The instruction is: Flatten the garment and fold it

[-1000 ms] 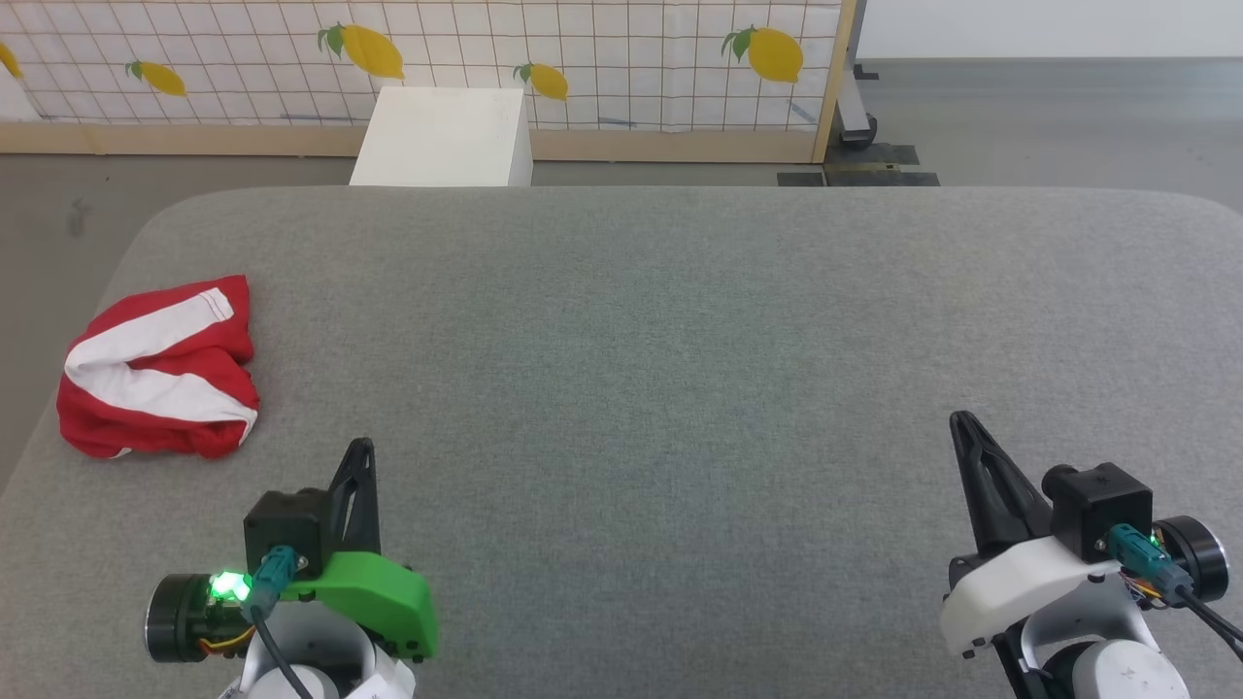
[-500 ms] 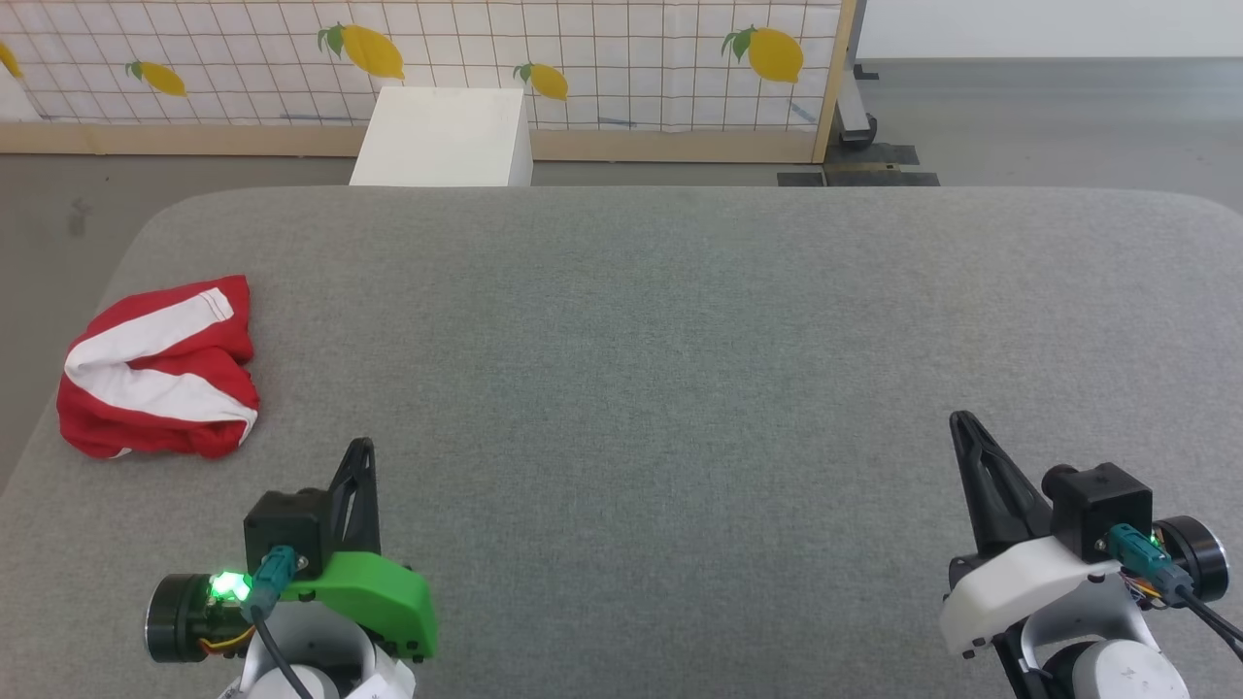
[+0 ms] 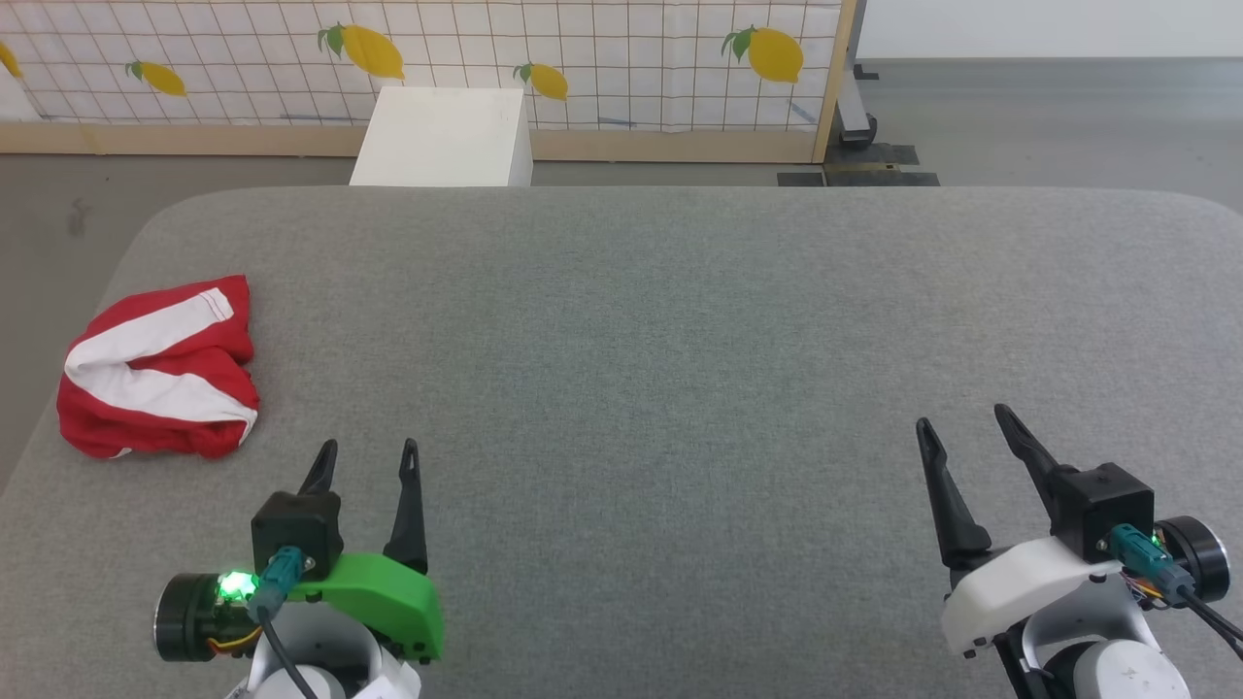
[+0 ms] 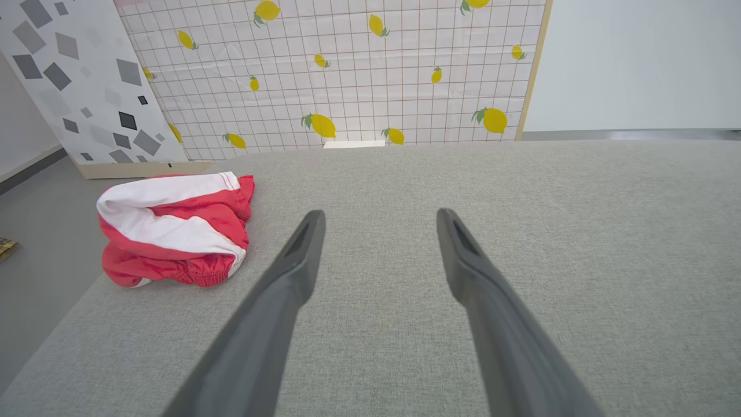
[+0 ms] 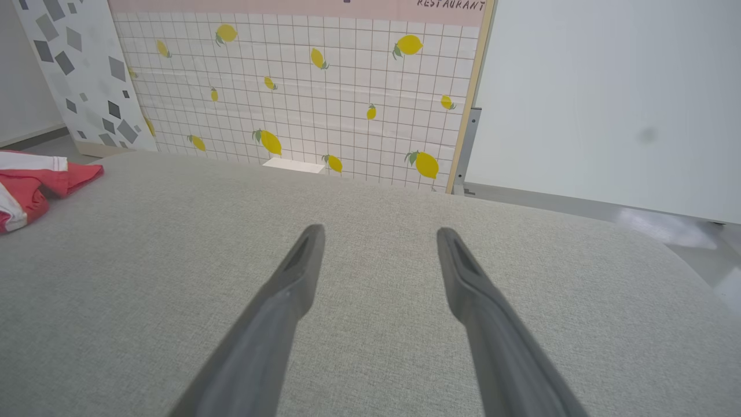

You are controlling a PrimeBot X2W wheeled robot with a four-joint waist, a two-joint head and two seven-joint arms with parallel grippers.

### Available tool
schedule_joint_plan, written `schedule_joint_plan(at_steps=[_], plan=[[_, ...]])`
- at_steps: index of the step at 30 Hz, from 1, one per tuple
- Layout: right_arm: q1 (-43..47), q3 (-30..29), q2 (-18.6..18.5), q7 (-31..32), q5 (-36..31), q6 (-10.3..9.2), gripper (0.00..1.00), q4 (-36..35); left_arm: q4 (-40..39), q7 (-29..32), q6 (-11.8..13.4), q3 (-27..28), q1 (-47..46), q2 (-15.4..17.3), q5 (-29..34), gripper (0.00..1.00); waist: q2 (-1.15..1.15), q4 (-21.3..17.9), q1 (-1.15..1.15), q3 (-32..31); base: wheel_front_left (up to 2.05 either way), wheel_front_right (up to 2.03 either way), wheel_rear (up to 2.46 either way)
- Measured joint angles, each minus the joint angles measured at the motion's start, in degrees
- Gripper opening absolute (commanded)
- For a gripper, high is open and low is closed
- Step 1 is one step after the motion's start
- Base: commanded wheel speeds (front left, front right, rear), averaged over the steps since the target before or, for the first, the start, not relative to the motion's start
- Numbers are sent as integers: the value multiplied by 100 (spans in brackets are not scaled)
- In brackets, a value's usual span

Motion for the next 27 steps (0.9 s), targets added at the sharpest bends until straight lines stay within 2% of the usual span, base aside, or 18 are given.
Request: schedule_joint_plan(at_steps=[27], plan=[[-1,-76,0,-301,75,0,100,96,213,-349,122,-271,-45,13,-303,100,0,4,0,7,0,0,0]])
